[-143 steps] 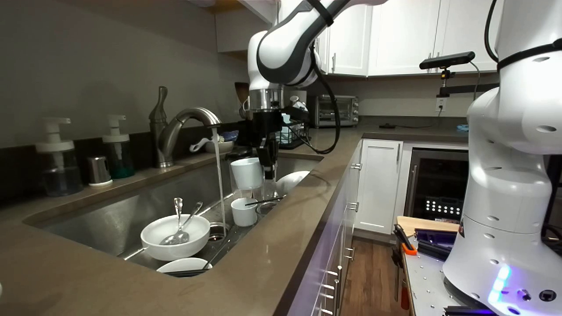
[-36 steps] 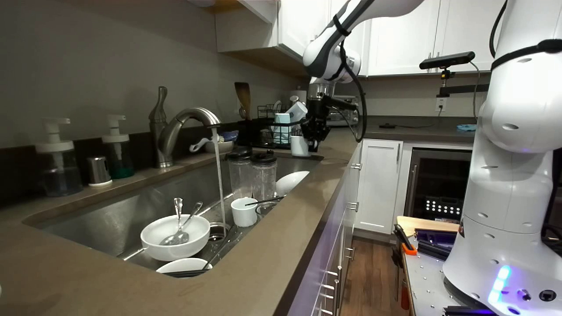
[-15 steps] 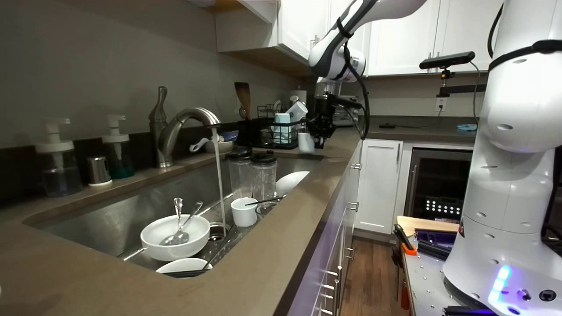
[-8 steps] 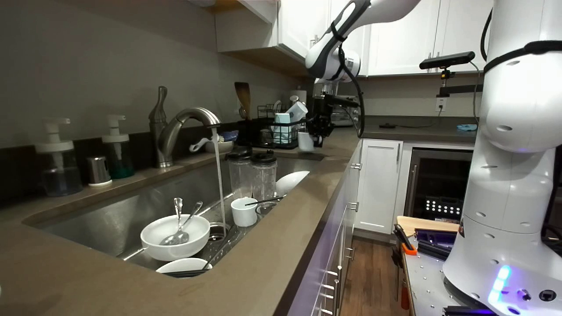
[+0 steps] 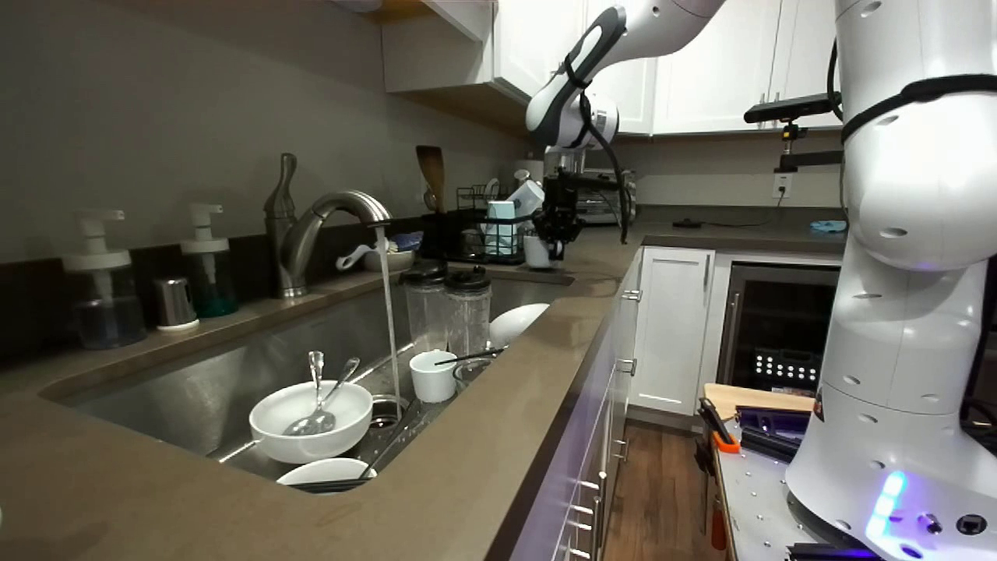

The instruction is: Pick up the white mug on the left side of the counter, put it under the running faucet then place it down on the right side of the counter

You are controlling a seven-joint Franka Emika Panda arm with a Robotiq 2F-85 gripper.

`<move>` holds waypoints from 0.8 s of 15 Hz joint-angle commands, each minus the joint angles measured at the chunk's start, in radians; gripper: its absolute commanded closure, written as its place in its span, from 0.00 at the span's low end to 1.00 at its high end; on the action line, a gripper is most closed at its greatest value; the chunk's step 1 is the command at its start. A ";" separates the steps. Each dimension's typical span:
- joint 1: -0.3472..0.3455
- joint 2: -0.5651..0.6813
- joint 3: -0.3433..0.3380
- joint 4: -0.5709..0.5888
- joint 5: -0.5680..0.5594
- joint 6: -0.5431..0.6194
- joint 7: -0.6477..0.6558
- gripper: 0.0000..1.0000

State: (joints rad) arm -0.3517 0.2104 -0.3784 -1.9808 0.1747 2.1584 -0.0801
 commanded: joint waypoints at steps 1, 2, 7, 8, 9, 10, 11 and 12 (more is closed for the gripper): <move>-0.037 0.055 0.017 0.085 0.030 -0.044 0.031 0.96; -0.043 0.066 0.018 0.098 0.036 -0.046 0.031 0.96; -0.070 0.107 0.017 0.144 0.050 -0.048 0.052 0.93; -0.072 0.109 0.017 0.148 0.047 -0.050 0.061 0.96; -0.075 0.112 0.017 0.151 0.045 -0.050 0.066 0.96; -0.076 0.111 0.017 0.149 0.042 -0.050 0.071 0.88; -0.076 0.110 0.016 0.147 0.039 -0.048 0.077 0.79; -0.076 0.110 0.015 0.144 0.036 -0.046 0.082 0.74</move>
State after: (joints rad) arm -0.4067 0.3058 -0.3751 -1.8644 0.2053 2.1445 -0.0284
